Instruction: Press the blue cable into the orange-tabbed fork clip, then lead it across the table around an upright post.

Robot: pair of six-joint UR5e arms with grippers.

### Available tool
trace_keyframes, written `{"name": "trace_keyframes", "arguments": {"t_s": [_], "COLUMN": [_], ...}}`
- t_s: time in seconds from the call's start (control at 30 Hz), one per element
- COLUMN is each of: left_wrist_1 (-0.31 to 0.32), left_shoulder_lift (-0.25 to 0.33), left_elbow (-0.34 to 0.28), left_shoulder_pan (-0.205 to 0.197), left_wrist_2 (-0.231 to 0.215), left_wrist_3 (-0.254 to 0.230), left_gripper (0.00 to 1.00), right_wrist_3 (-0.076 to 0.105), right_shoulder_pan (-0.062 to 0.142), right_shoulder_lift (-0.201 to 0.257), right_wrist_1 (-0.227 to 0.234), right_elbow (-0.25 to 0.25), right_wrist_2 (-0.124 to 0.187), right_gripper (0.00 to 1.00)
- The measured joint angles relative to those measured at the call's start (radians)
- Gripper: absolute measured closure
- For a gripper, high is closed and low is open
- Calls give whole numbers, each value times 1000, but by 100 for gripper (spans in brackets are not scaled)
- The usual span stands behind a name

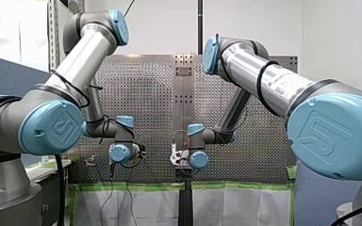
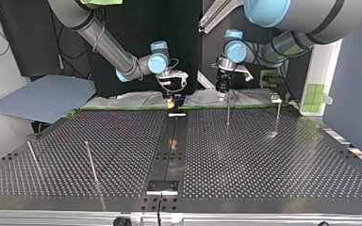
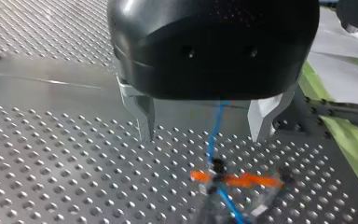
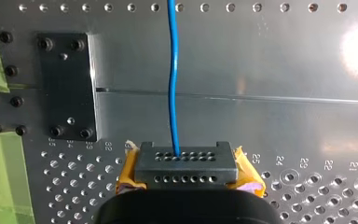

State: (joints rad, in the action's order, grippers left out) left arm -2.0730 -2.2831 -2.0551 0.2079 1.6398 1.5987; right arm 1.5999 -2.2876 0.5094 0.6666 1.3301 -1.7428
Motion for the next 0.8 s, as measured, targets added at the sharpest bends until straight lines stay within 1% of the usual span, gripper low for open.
{"name": "trace_keyframes", "arguments": {"t_s": [0.2,0.3,0.57,0.8], "left_wrist_1": [-1,-10,-21,-22], "left_shoulder_lift": [-55,-76,-87,-89], "left_elbow": [38,57,79,92], "left_shoulder_pan": [3,5,8,13], "left_wrist_2": [38,49,69,97], "left_wrist_3": [3,4,-5,-11], "left_gripper": [0,0,0,0], "right_wrist_3": [-1,-1,-2,-3], "right_shoulder_pan": [-2,-2,-3,-4], "right_shoulder_lift": [0,0,0,-1], "right_wrist_1": [-5,-6,-6,-6], "right_elbow": [0,0,0,0], "right_wrist_2": [0,0,0,0], "right_gripper": [100,100,100,100]}}
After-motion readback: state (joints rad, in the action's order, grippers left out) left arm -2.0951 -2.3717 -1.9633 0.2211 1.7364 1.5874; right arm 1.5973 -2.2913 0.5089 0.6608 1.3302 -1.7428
